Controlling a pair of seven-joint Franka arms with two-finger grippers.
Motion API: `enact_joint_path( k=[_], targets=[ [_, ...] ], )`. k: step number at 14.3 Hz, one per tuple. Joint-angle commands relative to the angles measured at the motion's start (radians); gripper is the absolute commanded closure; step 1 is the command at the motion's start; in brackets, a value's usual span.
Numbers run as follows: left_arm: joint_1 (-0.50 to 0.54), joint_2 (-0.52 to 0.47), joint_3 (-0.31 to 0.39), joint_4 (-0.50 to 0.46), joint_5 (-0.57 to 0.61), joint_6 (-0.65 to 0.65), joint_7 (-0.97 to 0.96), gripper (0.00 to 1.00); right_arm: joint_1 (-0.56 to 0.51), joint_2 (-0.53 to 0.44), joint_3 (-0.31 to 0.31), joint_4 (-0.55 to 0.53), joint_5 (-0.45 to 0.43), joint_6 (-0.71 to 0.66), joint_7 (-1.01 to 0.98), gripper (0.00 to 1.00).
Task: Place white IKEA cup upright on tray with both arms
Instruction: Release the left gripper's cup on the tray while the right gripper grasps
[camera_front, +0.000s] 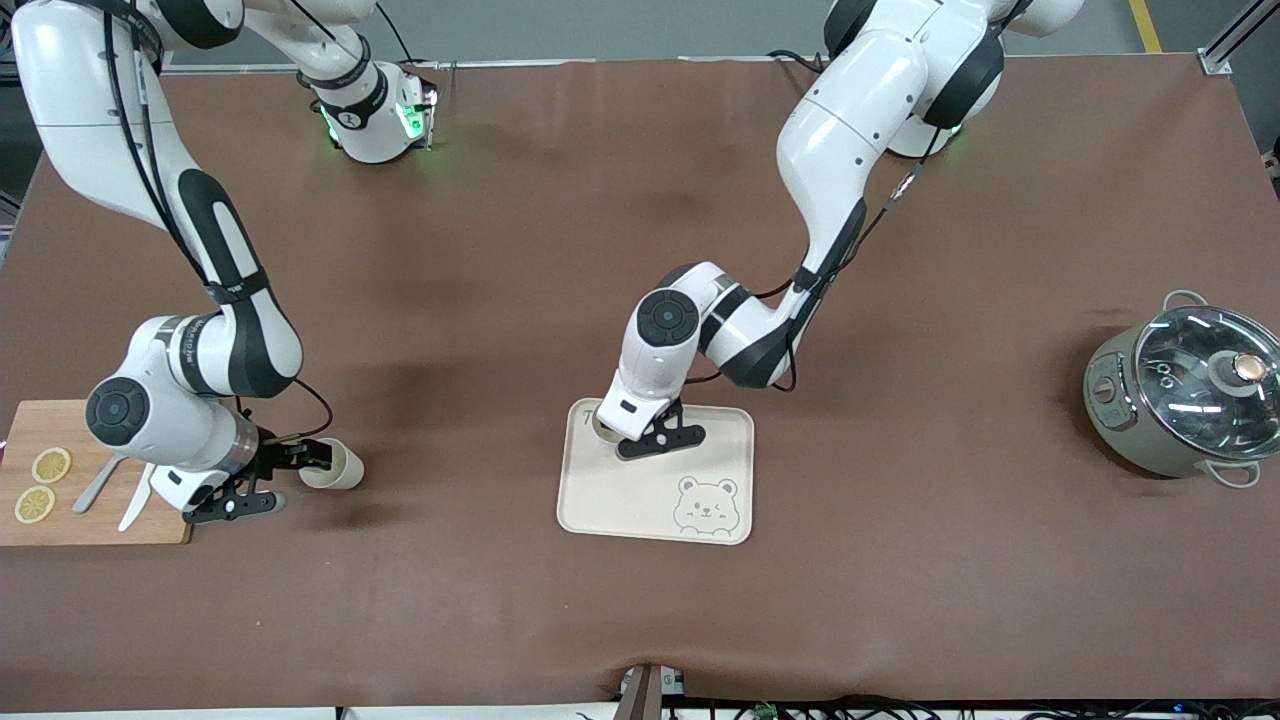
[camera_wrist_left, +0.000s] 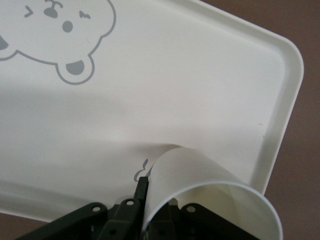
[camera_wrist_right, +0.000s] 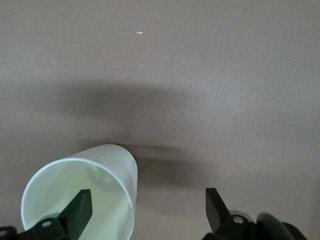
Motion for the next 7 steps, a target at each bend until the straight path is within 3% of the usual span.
enact_joint_path(
  k=[1, 3, 7],
  targets=[
    [-0.015, 0.020, 0.011, 0.032, 0.000, -0.004, -0.024, 1.00, 0.006, -0.009, 0.000, -0.038, 0.010, 0.042, -0.017, 0.00],
    [-0.015, 0.014, 0.013, 0.032, -0.086, -0.056, -0.021, 1.00, 0.006, -0.009, 0.000, -0.039, 0.010, 0.042, -0.017, 0.00],
    [-0.014, 0.013, 0.013, 0.032, -0.091, -0.062, -0.020, 1.00, 0.006, -0.009, 0.000, -0.039, 0.010, 0.042, -0.017, 0.00]
  ],
)
